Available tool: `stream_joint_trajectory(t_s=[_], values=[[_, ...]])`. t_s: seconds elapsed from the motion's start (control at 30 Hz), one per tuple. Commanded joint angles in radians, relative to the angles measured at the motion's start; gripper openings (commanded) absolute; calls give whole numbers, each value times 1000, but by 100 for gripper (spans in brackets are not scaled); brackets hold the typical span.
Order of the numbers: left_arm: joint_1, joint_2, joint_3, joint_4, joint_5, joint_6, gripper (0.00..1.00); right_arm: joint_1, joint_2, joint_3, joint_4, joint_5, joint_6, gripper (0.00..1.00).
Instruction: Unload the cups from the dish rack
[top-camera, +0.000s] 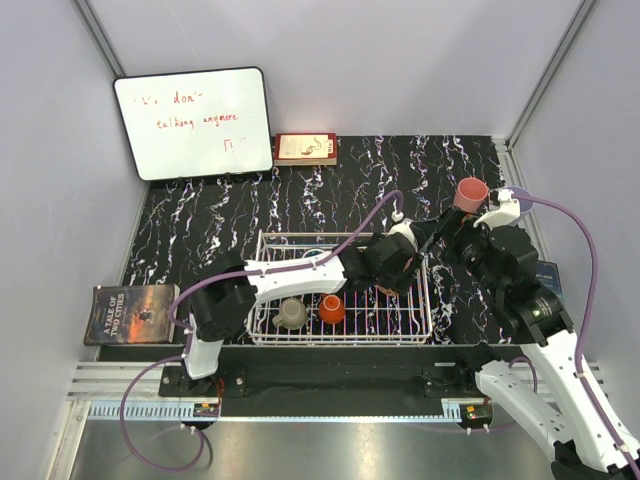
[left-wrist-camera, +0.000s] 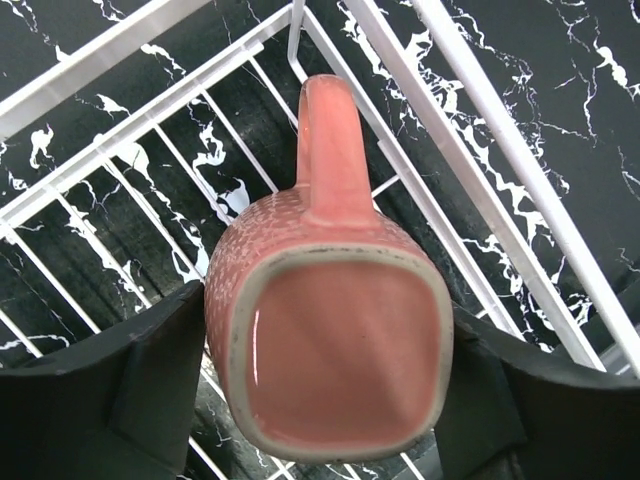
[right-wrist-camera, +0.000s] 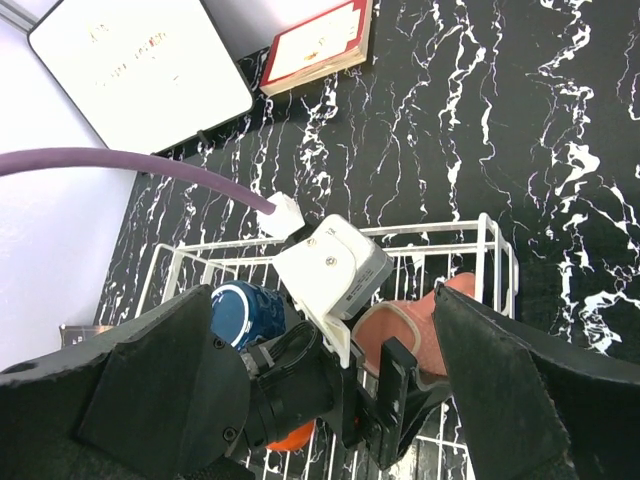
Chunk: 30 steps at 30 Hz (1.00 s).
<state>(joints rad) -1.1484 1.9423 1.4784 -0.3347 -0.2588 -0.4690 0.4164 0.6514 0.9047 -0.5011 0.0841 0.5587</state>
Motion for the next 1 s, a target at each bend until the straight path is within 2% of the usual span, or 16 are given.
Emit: stream_joint_trajectory(t_s=[0.0, 0.03, 0.1, 0.13, 0.17, 0.2, 0.5, 0.67, 0.73, 0.8, 0.97], values=[[-4, -51, -23, 49, -11, 4, 58, 4, -2, 23, 50, -7, 10, 100], [-4, -55, -24, 49, -19, 7, 46, 5, -4, 23, 49, -6, 9, 100], [-4, -69, -26, 46, -42, 13, 34, 5, -6, 23, 49, -7, 7, 100], [-4, -75, -26, 45, -49, 15, 14, 7, -9, 25, 50, -7, 7, 100], [-4, -80, -27, 40, -65, 15, 4, 5, -10, 23, 50, -4, 7, 100], [-2, -89, -24, 36, -74, 13, 0, 5, -12, 22, 50, -3, 7, 100], [-4, -233, -62, 28, -148, 18, 0, 5, -18, 54, 32, 78, -2, 100], [1, -337, -72, 28, -165, 15, 0, 5, 49, 126, -74, 281, 21, 100], [7, -367, -79, 29, -155, 7, 0, 5, 59, 117, -79, 328, 20, 95], [22, -416, -99, 31, -137, -14, 0, 5, 47, 99, -64, 338, 23, 95], [94, -573, -214, 137, -2, -89, 0, 5, 40, 59, -10, 181, 24, 100]])
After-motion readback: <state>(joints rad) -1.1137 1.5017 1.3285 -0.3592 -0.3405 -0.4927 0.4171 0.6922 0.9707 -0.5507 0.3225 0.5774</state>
